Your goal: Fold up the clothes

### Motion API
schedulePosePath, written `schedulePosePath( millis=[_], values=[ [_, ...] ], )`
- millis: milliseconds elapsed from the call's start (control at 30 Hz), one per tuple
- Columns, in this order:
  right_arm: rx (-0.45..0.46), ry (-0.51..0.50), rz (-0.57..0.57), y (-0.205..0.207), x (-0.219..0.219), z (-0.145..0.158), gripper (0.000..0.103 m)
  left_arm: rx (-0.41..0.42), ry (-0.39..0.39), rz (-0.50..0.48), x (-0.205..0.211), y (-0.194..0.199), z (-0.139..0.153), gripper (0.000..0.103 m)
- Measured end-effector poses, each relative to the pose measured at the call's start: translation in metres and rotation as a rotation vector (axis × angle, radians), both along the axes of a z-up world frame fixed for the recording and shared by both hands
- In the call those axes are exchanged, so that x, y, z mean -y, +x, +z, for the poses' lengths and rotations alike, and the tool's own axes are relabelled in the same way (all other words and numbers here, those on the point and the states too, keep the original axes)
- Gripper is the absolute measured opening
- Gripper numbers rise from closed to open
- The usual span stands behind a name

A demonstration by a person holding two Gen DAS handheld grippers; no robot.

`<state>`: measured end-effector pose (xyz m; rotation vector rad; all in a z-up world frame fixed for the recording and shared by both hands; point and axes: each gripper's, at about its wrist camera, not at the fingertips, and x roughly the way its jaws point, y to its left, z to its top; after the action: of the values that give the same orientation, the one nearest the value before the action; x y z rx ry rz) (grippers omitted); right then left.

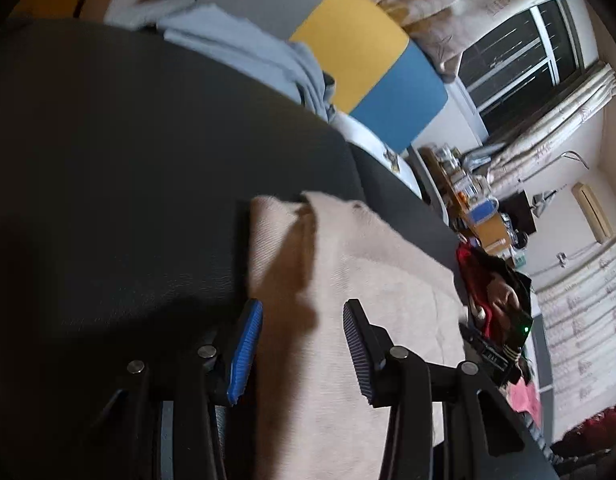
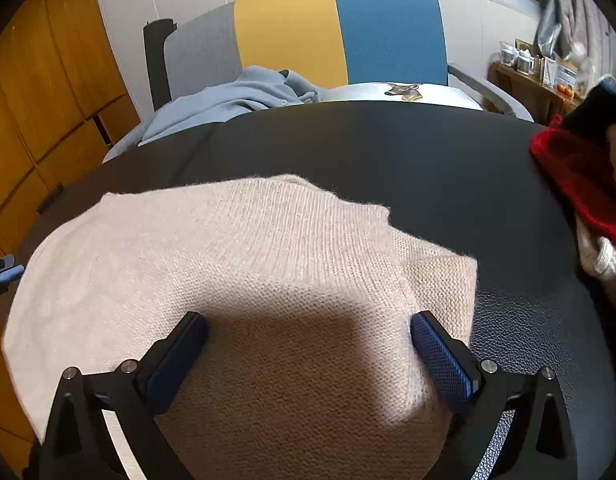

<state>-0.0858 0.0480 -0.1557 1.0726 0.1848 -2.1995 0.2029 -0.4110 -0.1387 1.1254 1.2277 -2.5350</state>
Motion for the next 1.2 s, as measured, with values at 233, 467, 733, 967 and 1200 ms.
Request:
schedulePosePath(
  millis=[233,467,733,967,1200],
  values=[
    [-0.006,0.015,-0.001,0.0,-0.012,0.002,0.103,-0.023,0.121,-0.1,0.024,-0.016,-0.033,0.049],
    [-0.007,0.018,-0.005,0.004,-0.01,0.001,0.103,-0.017,0.07,-0.152,0.025,-0.042,-0.031,0.049],
    [-0.006,0.016,-0.008,0.003,-0.009,0.001,0.103,-0.042,-0.005,-0.131,0.015,-0.057,-0.018,0.022],
    [-0.005,0.015,-0.008,0.003,-0.009,0.0,0.103,-0.088,0.015,-0.058,0.017,-0.052,-0.003,0.01],
    [0.065,0.024,0.089,-0.002,-0.008,0.019,0.103,-0.094,-0.025,0.007,0.03,-0.049,0.026,0.009]
  ],
)
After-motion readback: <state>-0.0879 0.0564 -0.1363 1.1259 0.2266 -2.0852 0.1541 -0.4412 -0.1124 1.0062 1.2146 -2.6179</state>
